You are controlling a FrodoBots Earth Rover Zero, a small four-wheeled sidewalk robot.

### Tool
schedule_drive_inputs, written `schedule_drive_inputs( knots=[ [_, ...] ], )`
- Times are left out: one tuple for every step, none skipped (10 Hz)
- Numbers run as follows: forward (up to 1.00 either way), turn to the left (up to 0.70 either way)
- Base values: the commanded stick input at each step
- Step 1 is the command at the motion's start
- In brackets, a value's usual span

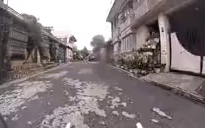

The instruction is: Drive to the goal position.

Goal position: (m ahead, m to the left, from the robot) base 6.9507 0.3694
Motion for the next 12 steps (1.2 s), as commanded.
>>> schedule_drive_inputs(
  knots=[
    [0.7, 0.0],
    [0.7, 0.0],
    [0.7, 0.0],
    [0.7, 0.0],
    [0.7, 0.0],
    [0.7, 0.0],
    [0.7, 0.0],
    [0.7, 0.0],
    [0.7, 0.0],
    [0.7, 0.04],
    [0.7, 0.14],
    [0.7, 0.14]
  ],
)
